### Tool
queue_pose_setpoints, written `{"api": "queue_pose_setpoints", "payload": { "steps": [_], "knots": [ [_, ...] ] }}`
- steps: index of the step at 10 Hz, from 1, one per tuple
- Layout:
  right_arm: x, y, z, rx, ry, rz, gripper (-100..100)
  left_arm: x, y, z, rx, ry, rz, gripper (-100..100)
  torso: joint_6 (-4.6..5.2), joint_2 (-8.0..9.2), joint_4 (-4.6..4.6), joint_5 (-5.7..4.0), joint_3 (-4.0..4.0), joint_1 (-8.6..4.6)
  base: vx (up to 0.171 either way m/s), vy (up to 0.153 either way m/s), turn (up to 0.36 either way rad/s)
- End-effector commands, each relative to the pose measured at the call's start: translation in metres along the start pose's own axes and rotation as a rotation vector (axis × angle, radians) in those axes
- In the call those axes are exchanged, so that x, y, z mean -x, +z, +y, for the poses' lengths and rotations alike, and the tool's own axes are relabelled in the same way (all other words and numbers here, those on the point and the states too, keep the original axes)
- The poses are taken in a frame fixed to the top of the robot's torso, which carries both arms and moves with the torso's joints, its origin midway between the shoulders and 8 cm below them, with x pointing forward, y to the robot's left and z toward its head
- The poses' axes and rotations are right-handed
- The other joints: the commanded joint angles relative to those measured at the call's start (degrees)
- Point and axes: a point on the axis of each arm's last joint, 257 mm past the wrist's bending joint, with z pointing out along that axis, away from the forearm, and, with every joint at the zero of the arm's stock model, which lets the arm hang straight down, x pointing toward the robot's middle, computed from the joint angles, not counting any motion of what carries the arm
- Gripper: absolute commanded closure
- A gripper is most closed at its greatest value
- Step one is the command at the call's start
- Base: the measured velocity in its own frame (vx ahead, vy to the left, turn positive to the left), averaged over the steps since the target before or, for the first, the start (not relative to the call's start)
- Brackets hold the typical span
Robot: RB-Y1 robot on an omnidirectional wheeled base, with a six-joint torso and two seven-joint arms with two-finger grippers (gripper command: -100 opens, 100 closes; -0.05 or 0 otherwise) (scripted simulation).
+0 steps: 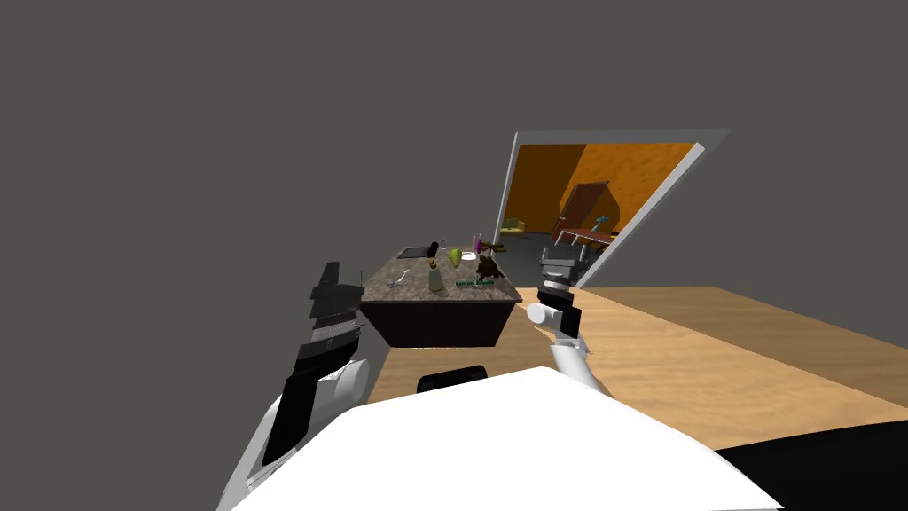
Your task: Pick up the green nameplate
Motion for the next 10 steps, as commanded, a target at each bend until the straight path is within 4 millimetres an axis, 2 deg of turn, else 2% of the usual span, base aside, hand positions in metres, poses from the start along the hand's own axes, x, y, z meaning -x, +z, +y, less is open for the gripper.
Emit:
{"api": "queue_pose_setpoints", "payload": {
  "steps": [1, 2, 4, 5, 7, 8, 10],
  "knots": [
    [0.007, 0.003, 0.002, 0.010, 0.024, -0.019, -100, 0.000, 0.000, 0.000, 0.000, 0.000, 0.000, 0, 0.00, 0.00, 0.00, 0.00, 0.00, 0.00, -0.021, -0.002, -0.006],
    [0.024, 0.014, 0.012, 0.064, 0.056, -0.055, -100, 0.000, 0.000, 0.000, 0.000, 0.000, 0.000, 0, 0.01, -0.05, -0.01, 0.00, -0.03, -0.01, -0.046, 0.007, 0.142],
    [0.029, 0.014, 0.013, 0.071, 0.088, -0.076, -100, 0.000, 0.000, 0.000, 0.000, 0.000, 0.000, 0, 0.00, 0.00, 0.00, 0.00, 0.00, 0.01, -0.034, 0.001, 0.045],
    [0.046, 0.022, 0.022, 0.126, 0.122, -0.113, -100, 0.000, 0.000, 0.000, 0.000, 0.000, 0.000, 0, 0.01, -0.05, -0.01, 0.00, -0.03, -0.01, -0.042, 0.009, 0.190],
    [0.052, 0.022, 0.023, 0.134, 0.155, -0.136, -100, 0.000, 0.000, 0.000, 0.000, 0.000, 0.000, 0, 0.01, -0.01, 0.00, 0.00, 0.00, 0.00, -0.033, -0.002, 0.037],
    [0.069, 0.029, 0.032, 0.193, 0.194, -0.175, -100, 0.000, 0.000, 0.000, 0.000, 0.000, 0.000, 0, 0.02, -0.05, -0.01, -0.01, -0.03, -0.02, -0.037, 0.002, 0.171],
    [0.076, 0.028, 0.032, 0.201, 0.227, -0.198, -100, 0.000, 0.000, 0.000, 0.000, 0.000, 0.000, 0, 0.02, -0.02, -0.01, -0.01, -0.01, -0.02, -0.031, -0.002, 0.041]
  ]
}}
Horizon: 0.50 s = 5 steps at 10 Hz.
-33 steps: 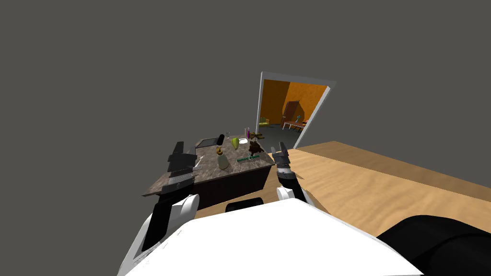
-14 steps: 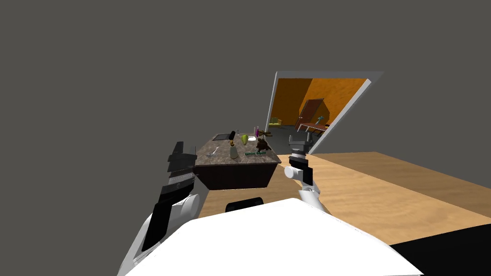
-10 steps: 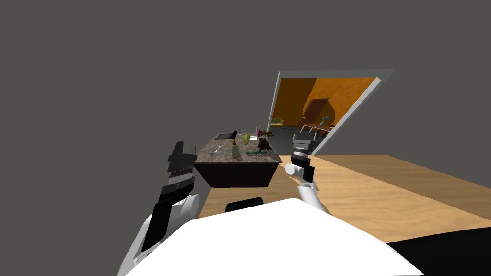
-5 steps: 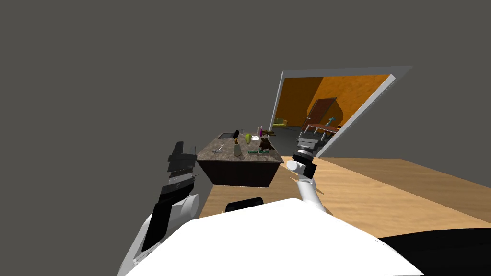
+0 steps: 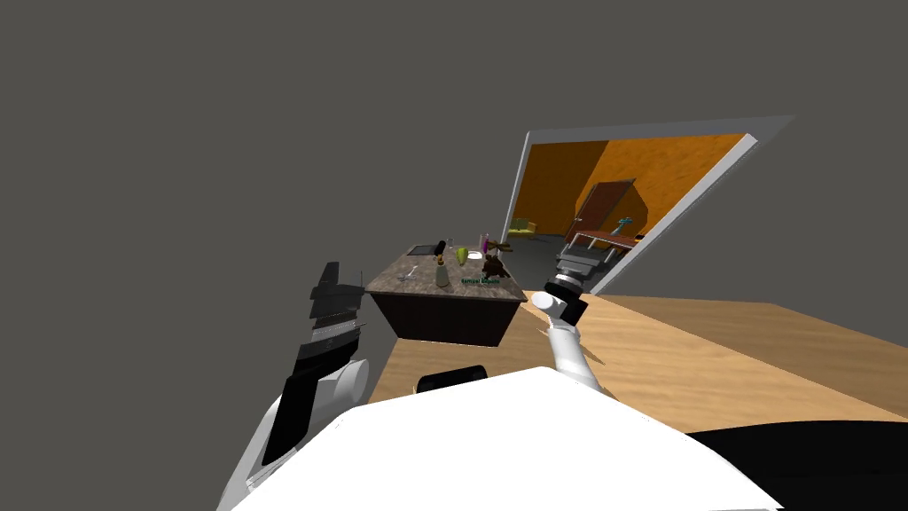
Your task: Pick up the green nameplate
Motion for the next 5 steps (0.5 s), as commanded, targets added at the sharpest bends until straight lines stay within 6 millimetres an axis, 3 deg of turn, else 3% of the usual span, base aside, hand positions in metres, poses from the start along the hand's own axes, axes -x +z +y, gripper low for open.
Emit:
{"api": "queue_pose_setpoints", "payload": {
  "steps": [1, 3, 5],
  "knots": [
    [0.017, 0.010, 0.011, 0.062, 0.049, -0.047, -100, 0.000, 0.000, 0.000, 0.000, 0.000, 0.000, 0, 0.00, 0.00, 0.00, 0.00, 0.00, 0.00, -0.047, -0.002, 0.180],
    [0.023, 0.010, 0.012, 0.072, 0.085, -0.072, -100, 0.000, 0.000, 0.000, 0.000, 0.000, 0.000, 0, -0.01, 0.05, 0.01, 0.00, 0.03, 0.02, -0.036, 0.002, 0.039],
    [0.043, 0.017, 0.021, 0.139, 0.150, -0.127, -100, 0.000, 0.000, 0.000, 0.000, 0.000, 0.000, 0, -0.05, 0.02, 0.00, 0.01, 0.01, 0.04, -0.042, 0.004, 0.141]
  ]
}}
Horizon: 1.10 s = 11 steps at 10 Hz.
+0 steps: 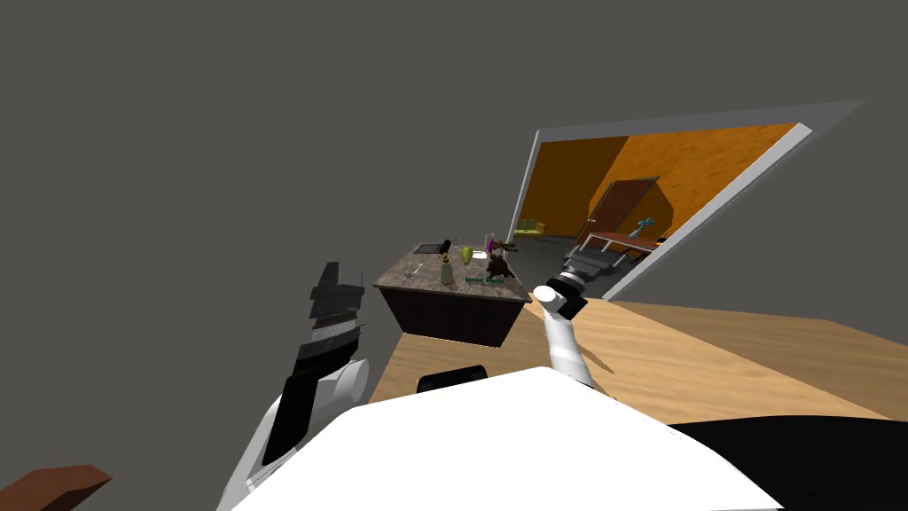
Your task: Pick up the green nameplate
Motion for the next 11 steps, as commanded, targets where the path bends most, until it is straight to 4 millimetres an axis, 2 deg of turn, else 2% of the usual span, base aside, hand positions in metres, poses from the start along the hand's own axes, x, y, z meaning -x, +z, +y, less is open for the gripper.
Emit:
{"api": "queue_pose_setpoints", "payload": {
  "steps": [1, 2, 4, 5, 7, 8, 10, 11],
  "knots": [
    [0.007, 0.004, 0.004, 0.017, 0.032, -0.025, -100, 0.000, 0.000, 0.000, 0.000, 0.000, 0.000, 0, 0.00, 0.00, 0.00, 0.00, 0.00, 0.00, -0.020, -0.004, -0.021],
    [0.022, 0.011, 0.015, 0.077, 0.073, -0.062, -100, 0.000, 0.000, 0.000, 0.000, 0.000, 0.000, 0, 0.02, -0.04, -0.01, -0.01, -0.02, -0.03, -0.040, 0.000, 0.165],
    [0.029, 0.011, 0.015, 0.089, 0.113, -0.092, -100, 0.000, 0.000, 0.000, 0.000, 0.000, 0.000, 0, 0.00, 0.00, 0.00, -0.01, 0.00, -0.02, -0.033, -0.004, 0.052],
    [0.043, 0.017, 0.022, 0.153, 0.165, -0.132, -100, 0.000, 0.000, 0.000, 0.000, 0.000, 0.000, 0, 0.02, -0.04, -0.01, -0.01, -0.02, -0.03, -0.046, -0.006, 0.172],
    [0.052, 0.016, 0.023, 0.162, 0.196, -0.161, -100, 0.000, 0.000, 0.000, 0.000, 0.000, 0.000, 0, 0.00, 0.00, 0.00, -0.01, 0.00, -0.03, -0.032, -0.003, 0.049],
    [0.067, 0.019, 0.029, 0.226, 0.248, -0.203, -100, 0.000, 0.000, 0.000, 0.000, 0.000, 0.000, 0, 0.02, -0.05, -0.01, -0.01, -0.03, -0.03, -0.036, 0.002, 0.187],
    [0.075, 0.016, 0.029, 0.236, 0.280, -0.231, -100, 0.000, 0.000, 0.000, 0.000, 0.000, 0.000, 0, 0.02, -0.01, 0.00, 0.00, -0.01, -0.02, -0.030, -0.002, 0.039],
    [0.091, 0.017, 0.035, 0.300, 0.330, -0.273, -100, 0.000, 0.000, 0.000, 0.000, 0.000, 0.000, 0, 0.03, -0.05, -0.01, -0.01, -0.03, -0.04, -0.040, -0.004, 0.192]
  ]
}}
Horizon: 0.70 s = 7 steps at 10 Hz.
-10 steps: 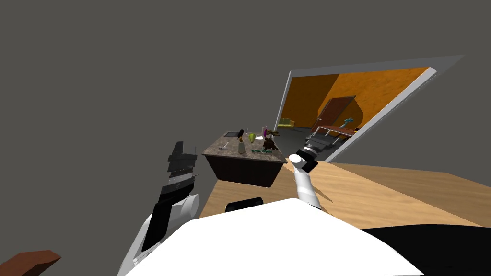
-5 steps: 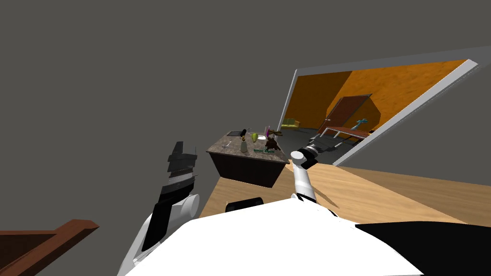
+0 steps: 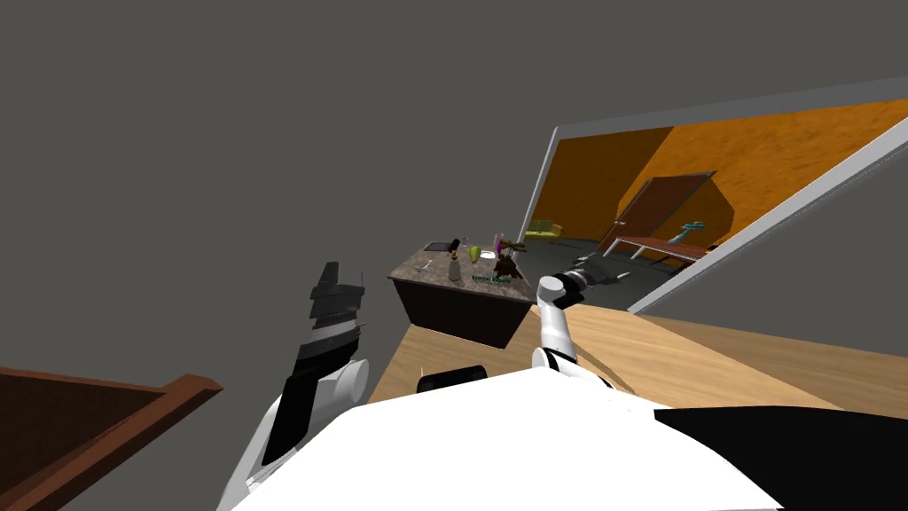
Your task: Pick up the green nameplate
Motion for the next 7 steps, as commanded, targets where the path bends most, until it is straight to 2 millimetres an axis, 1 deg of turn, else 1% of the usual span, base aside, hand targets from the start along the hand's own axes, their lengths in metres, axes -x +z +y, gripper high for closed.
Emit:
{"api": "queue_pose_setpoints", "payload": {
  "steps": [1, 2, 3, 4, 5, 6, 7],
  "knots": [
    [0.014, 0.003, 0.004, 0.040, 0.050, -0.043, -100, 0.000, 0.000, 0.000, 0.000, 0.000, 0.000, 0, 0.00, 0.00, 0.00, 0.00, 0.00, 0.00, -0.040, -0.008, 0.104],
    [0.017, 0.003, 0.005, 0.044, 0.059, -0.053, -100, 0.000, 0.000, 0.000, 0.000, 0.000, 0.000, 0, 0.06, 0.01, 0.00, 0.00, 0.01, -0.02, -0.018, -0.003, -0.029],
    [0.031, 0.006, 0.011, 0.106, 0.114, -0.094, -100, 0.000, 0.000, 0.000, 0.000, 0.000, 0.000, 0, 0.07, -0.04, 0.00, -0.01, -0.02, -0.02, -0.032, -0.001, 0.175],
    [0.036, 0.005, 0.012, 0.114, 0.132, -0.114, -100, 0.000, 0.000, 0.000, 0.000, 0.000, 0.000, 0, 0.01, -0.03, -0.01, 0.00, -0.01, 0.00, -0.035, -0.007, 0.100],
    [0.040, 0.005, 0.013, 0.119, 0.143, -0.126, -100, 0.000, 0.000, 0.000, 0.000, 0.000, 0.000, 0, 0.06, -0.01, 0.00, 0.00, -0.01, -0.02, -0.018, -0.005, -0.014],
    [0.055, 0.005, 0.018, 0.180, 0.193, -0.167, -100, 0.000, 0.000, 0.000, 0.000, 0.000, 0.000, 0, 0.07, -0.04, -0.01, -0.01, -0.02, -0.02, -0.041, -0.001, 0.153],
    [0.060, 0.004, 0.018, 0.189, 0.215, -0.188, -100, 0.000, 0.000, 0.000, 0.000, 0.000, 0.000, 0, 0.02, 0.00, 0.00, 0.00, 0.00, 0.00, -0.036, -0.007, 0.111]
  ]
}}
